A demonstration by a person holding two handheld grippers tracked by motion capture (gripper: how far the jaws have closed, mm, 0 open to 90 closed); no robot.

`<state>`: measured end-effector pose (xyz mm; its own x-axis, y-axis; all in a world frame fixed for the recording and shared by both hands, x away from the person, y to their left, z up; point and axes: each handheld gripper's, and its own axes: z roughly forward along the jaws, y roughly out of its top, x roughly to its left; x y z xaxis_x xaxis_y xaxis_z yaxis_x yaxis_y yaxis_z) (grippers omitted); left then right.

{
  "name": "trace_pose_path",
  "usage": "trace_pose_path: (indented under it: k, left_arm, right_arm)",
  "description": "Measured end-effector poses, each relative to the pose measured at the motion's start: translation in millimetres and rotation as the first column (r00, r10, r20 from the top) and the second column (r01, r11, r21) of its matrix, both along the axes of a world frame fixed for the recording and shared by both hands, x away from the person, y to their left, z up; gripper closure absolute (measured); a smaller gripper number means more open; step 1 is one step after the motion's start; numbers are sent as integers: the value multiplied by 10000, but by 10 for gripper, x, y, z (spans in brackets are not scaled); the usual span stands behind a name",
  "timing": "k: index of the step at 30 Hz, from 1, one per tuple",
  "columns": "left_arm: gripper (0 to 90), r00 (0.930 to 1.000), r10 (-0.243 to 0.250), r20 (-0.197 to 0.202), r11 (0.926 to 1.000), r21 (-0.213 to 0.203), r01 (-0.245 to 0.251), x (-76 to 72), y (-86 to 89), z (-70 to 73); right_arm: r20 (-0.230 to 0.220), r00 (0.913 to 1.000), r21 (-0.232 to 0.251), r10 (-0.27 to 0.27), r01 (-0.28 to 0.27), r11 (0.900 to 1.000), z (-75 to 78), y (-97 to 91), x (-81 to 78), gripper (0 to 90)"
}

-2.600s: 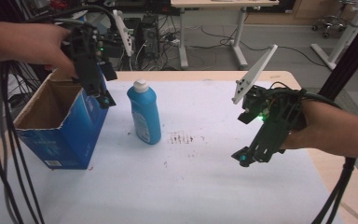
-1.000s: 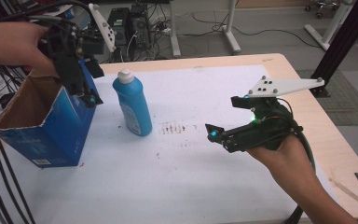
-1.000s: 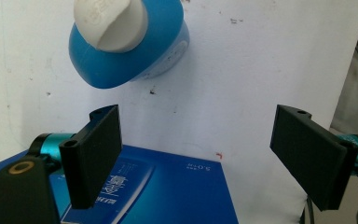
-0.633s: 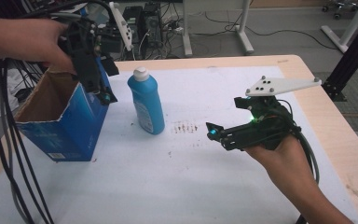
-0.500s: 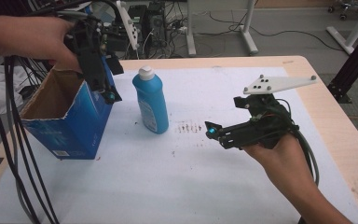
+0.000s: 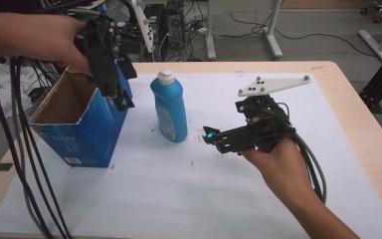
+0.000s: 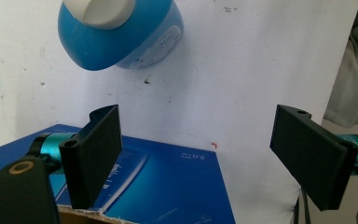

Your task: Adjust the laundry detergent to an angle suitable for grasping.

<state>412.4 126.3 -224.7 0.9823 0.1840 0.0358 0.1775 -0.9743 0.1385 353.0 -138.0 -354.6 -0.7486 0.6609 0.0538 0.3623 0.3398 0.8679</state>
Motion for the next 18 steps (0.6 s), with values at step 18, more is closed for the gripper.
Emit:
trace_pose_path:
  k: [18]
  left_arm:
    - [167, 10000, 55, -30, 10000, 4, -55, -84, 117, 36]
  right_arm:
    - [-248, 9994, -94, 259, -261, 9996, -80, 535, 205, 10]
